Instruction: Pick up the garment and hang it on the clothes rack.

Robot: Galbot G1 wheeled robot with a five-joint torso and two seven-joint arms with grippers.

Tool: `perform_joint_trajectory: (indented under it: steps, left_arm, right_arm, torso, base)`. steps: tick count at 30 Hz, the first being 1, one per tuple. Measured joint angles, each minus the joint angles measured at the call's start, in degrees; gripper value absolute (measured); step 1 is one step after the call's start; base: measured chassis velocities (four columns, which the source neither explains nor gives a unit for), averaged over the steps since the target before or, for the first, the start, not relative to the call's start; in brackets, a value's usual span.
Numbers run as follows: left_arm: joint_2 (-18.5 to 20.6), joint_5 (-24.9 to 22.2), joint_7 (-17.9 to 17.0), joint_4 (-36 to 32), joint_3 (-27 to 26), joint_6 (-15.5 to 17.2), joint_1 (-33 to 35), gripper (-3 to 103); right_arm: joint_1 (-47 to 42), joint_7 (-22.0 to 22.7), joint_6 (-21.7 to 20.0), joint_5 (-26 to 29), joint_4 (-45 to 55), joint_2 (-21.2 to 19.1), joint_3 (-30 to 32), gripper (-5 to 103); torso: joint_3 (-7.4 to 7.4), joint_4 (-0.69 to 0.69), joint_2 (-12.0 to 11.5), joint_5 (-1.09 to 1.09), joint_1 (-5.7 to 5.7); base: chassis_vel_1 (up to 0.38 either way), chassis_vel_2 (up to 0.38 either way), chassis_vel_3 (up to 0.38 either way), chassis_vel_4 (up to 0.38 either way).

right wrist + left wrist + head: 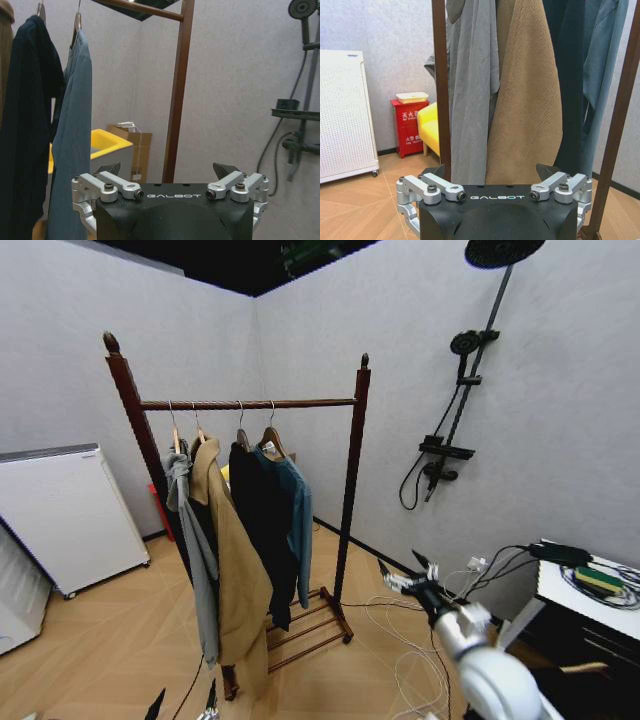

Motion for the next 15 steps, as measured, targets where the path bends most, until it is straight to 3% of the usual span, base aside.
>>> perform_joint_trajectory:
  steps: [1,3,7,15]
  left_arm:
    - [0.0,0.0,0.0,0.0,0.0,0.0,0.0,100]
    - [0.0,0.0,0.0,0.0,0.0,0.0,0.0,100]
    - [0.0,0.0,0.0,0.0,0.0,0.0,0.0,100]
    - [0.0,0.0,0.0,0.0,0.0,0.0,0.0,100]
  right_arm:
    - [0.0,0.0,0.0,0.0,0.0,0.0,0.0,100]
    - [-5.2,-0.1,2.8,-5.6,1.8,5.0,0.3,100]
    - [-7.7,0.6,2.8,-5.9,6.8,7.9,0.2,100]
    - [-9.5,0.7,-0.3,-5.7,12.8,8.7,-0.5,100]
  torso:
    - [0.00,0.00,0.0,0.00,0.00]
    - [-0.01,-0.02,0.0,-0.03,0.00]
    - [0.00,0.01,0.0,-0.03,0.01]
    - [0.01,0.00,0.0,-0.02,0.02]
  base:
    - [0.000,0.000,0.000,0.000]
    - [0.000,0.000,0.000,0.000]
    - [0.000,0.000,0.000,0.000]
    - [0.000,0.000,0.000,0.000]
